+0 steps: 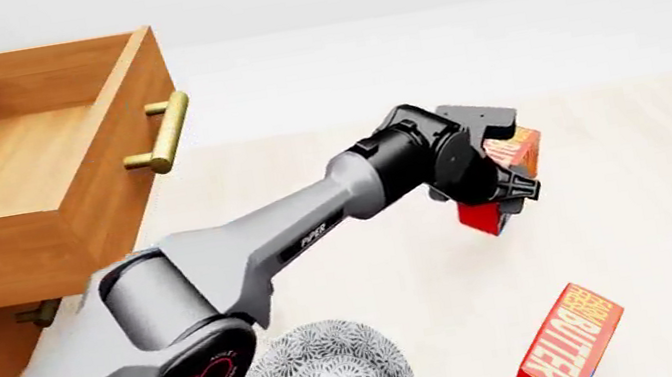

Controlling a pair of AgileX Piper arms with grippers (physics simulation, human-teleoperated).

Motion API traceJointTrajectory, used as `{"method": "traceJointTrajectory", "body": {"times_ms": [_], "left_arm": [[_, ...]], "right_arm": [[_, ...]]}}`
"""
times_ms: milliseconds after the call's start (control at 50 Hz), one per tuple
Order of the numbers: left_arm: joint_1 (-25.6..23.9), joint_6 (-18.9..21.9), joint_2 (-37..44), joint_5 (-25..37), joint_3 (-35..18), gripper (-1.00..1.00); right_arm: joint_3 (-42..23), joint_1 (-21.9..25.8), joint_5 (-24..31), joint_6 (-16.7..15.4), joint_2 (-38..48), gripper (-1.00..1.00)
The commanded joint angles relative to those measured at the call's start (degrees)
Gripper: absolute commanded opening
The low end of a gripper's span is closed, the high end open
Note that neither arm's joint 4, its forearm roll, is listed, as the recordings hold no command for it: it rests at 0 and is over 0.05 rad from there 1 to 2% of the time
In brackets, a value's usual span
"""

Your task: Put the butter at the front in the top drawer of the cabinet and close it.

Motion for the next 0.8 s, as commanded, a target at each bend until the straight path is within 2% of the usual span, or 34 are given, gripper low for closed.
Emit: {"method": "traceJointTrajectory", "body": {"times_ms": [20, 140, 180, 220, 320, 540, 580, 800], "left_arm": [[-1.0, 0.7, -10.5, -1.2, 5.5, -1.0], [-0.4, 2.3, -13.8, 1.9, 5.6, -1.0], [1.7, 4.5, -13.4, 4.4, 3.2, -1.0], [0.8, 3.7, -15.0, 4.0, 4.6, -1.0], [1.1, 4.9, -19.3, 6.1, 6.3, -1.0], [4.0, 7.8, -22.8, 12.9, 3.6, -1.0], [5.5, 8.2, -24.2, 15.3, 2.3, -1.0], [6.9, 9.4, -25.7, 24.4, -5.1, -1.0]], "right_arm": [[0.0, 0.0, 0.0, 0.0, -0.1, 1.0], [0.0, 0.0, 0.0, 0.0, -0.1, 1.0], [0.0, 0.0, 0.0, 0.0, -0.1, 1.0], [0.0, 0.0, 0.0, 0.0, -0.1, 1.0], [0.0, 0.0, 0.0, 0.0, -0.1, 1.0], [0.0, 0.0, 0.0, 0.0, -0.1, 1.0], [0.0, 0.0, 0.0, 0.0, -0.1, 1.0], [0.0, 0.0, 0.0, 0.0, -0.1, 1.0]]}}
